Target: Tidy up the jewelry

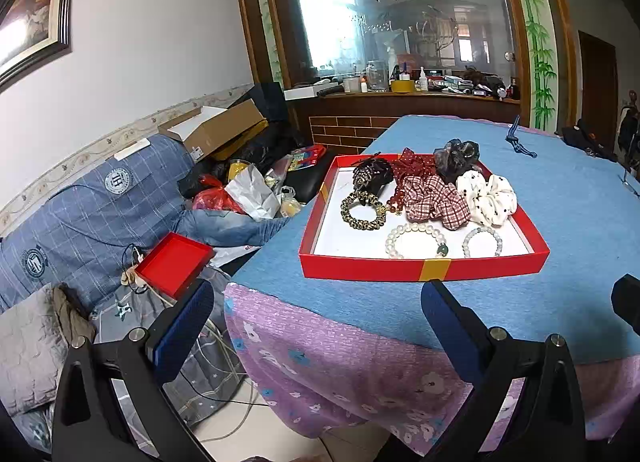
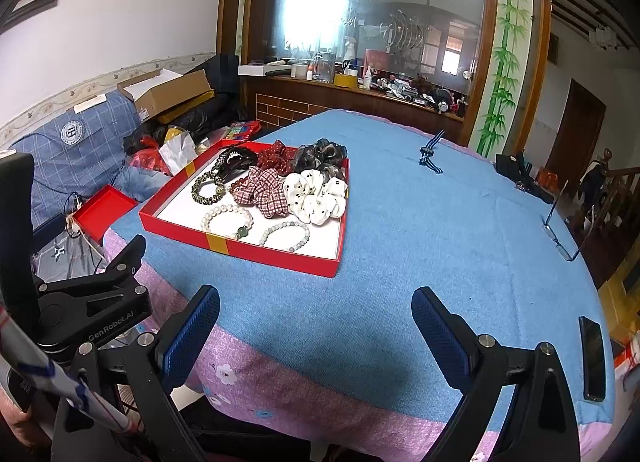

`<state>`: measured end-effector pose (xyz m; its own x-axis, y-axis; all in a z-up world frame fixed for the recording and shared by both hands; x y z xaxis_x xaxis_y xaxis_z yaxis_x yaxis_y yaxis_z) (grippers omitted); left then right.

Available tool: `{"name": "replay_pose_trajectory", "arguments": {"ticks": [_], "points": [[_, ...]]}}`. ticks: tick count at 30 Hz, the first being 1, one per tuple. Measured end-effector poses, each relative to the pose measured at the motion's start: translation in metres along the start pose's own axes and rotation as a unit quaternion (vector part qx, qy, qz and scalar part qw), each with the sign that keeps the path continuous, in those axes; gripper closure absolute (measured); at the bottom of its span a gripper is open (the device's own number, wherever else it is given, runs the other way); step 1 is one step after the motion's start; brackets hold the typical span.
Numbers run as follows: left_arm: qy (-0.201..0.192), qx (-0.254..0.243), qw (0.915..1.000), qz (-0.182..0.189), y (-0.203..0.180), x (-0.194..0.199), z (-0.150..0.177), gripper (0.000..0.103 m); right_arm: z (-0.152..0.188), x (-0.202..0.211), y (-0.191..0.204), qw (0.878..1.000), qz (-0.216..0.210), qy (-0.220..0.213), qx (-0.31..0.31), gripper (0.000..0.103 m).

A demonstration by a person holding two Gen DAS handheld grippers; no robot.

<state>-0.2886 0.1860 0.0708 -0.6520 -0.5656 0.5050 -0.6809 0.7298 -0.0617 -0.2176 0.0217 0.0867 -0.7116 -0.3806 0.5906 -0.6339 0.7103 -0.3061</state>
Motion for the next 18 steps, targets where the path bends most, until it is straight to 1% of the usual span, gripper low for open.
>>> {"name": "replay_pose_trajectory", "arguments": {"ticks": [11, 18], "points": [[-0.006, -0.005, 0.9999, -0.011, -0.0004, 0.0009, -0.0003, 0.0, 0.0005, -0.0004, -0.0005, 1.0, 0.0, 0.001, 0.0, 0.004], [-0.001, -0.006, 0.9999, -0.008, -0.001, -0.0005, 0.0003, 0.0, 0.0016, -0.0004, -0.0009, 1.0, 0.0, 0.001, 0.0, 0.004]]}}
Point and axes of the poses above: each gripper's, at about its wrist camera, not at the fingertips, and x roughly against the way its jaws point, y to its left, z to its underside, the point moved 1 cm from there along -x, roughly the way its jaws point, and after that the axes turned 15 degrees about x, right-handed, at the moved point
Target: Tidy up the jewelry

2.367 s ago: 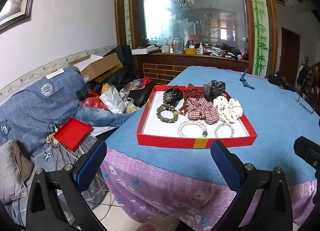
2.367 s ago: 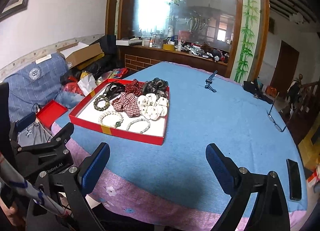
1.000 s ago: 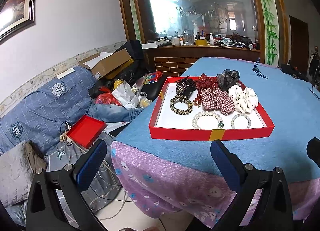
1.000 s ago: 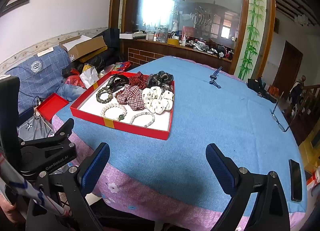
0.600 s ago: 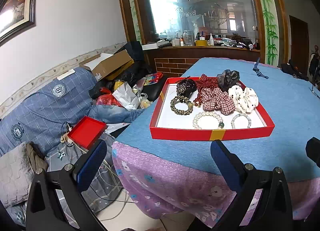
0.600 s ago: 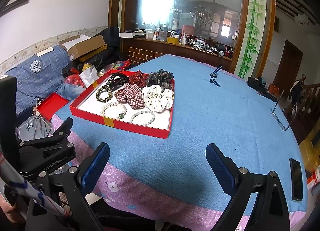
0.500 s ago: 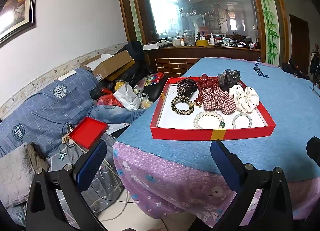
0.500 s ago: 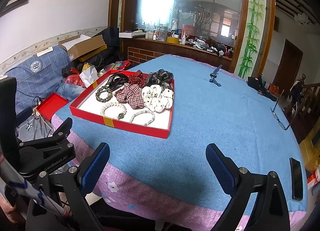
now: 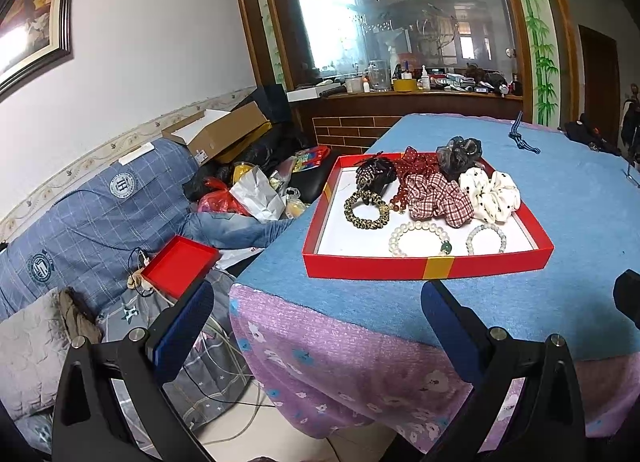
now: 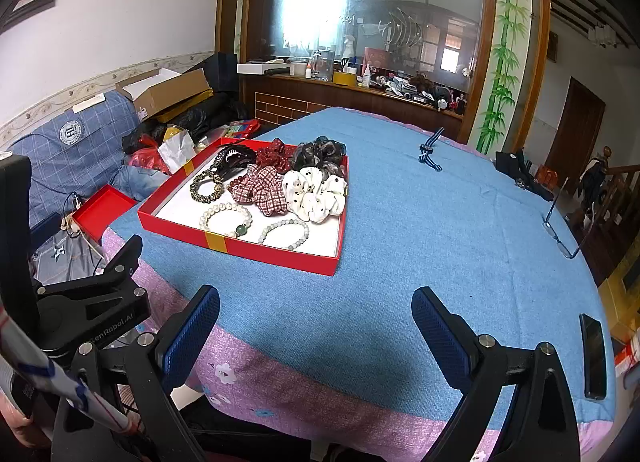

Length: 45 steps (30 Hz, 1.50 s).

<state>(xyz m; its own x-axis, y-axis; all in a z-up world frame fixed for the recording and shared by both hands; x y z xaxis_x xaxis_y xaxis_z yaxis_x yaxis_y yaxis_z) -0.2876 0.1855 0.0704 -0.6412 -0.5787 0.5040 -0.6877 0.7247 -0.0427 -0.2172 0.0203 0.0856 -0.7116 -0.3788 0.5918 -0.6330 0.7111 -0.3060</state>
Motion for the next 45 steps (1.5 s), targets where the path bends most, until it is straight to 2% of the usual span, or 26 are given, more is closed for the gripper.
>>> {"name": "replay_pose_trajectory", "arguments": {"ticks": [40, 45], "points": [[0.01, -0.003, 0.9999, 0.004, -0.002, -0.005, 0.005, 0.0, 0.004, -0.006, -0.004, 1.0, -0.002, 0.014, -0.013, 0.004], [0.009, -0.017, 0.9998, 0.003, -0.009, -0.006, 0.005, 0.0, 0.005, -0.007, -0.011, 1.0, -0.001, 0.017, -0.025, 0.004]]}}
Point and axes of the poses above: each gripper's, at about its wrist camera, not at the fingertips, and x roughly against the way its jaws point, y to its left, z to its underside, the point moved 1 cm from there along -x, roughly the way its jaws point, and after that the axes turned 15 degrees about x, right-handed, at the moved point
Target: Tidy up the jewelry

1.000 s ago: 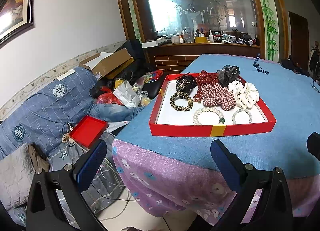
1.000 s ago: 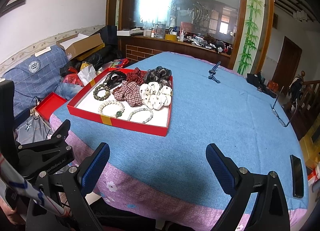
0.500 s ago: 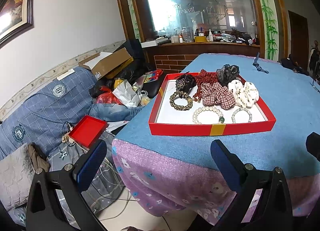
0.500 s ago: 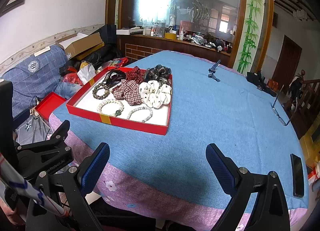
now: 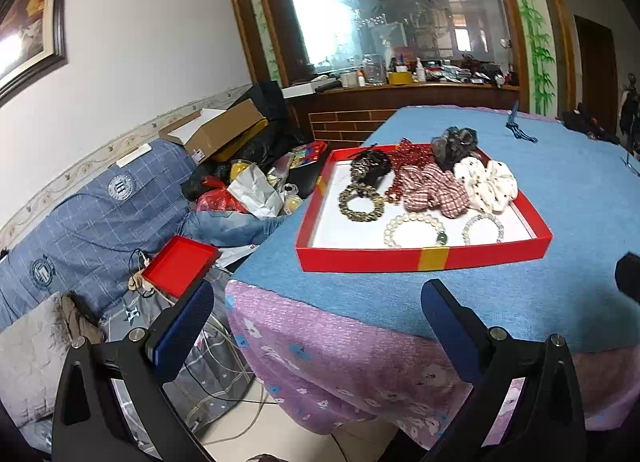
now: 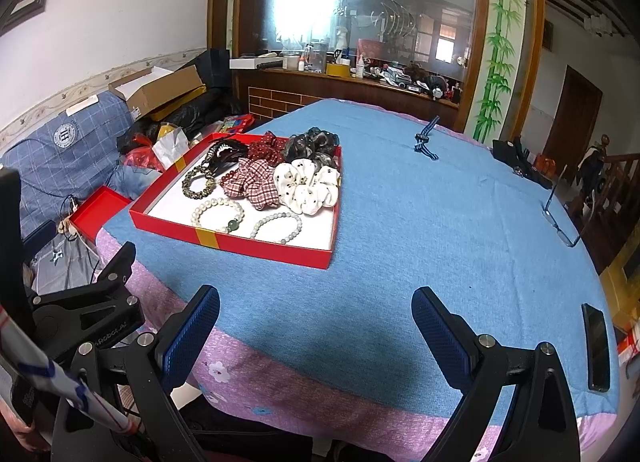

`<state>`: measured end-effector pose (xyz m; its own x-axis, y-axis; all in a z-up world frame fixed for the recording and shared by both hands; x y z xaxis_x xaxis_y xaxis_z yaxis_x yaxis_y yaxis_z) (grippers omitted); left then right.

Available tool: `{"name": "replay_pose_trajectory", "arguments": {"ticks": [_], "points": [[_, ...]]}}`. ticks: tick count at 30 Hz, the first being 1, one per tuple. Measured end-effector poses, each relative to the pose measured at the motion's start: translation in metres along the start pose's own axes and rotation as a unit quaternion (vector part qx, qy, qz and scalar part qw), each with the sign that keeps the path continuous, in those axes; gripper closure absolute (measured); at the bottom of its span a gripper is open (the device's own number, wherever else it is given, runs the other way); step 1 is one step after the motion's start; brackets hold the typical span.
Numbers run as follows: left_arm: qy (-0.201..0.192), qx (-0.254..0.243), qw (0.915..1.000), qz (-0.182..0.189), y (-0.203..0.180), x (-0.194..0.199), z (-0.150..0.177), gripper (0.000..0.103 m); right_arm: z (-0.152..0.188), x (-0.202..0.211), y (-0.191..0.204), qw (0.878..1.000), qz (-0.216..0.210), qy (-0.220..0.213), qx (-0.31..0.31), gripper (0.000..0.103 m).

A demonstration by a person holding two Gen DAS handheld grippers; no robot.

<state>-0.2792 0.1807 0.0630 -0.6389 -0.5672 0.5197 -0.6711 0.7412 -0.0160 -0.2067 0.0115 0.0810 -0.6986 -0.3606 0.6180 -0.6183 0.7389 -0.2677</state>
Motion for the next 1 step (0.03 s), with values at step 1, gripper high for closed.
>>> {"name": "replay_pose_trajectory", "arguments": {"ticks": [1], "points": [[0.003, -0.006, 0.9999, 0.009, -0.0048, 0.0002, -0.0012, 0.0, 0.0009, 0.0, -0.0038, 1.0, 0.003, 0.001, -0.005, 0.004]]}}
Point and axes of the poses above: each gripper's, at about its wrist camera, not at the fingertips, and x roughly against the way its jaws point, y to its left, z to its underside, the point moved 1 cm from there along -x, roughly the way its jaws point, and after that the axes turned 15 degrees about x, right-handed, at the moved point
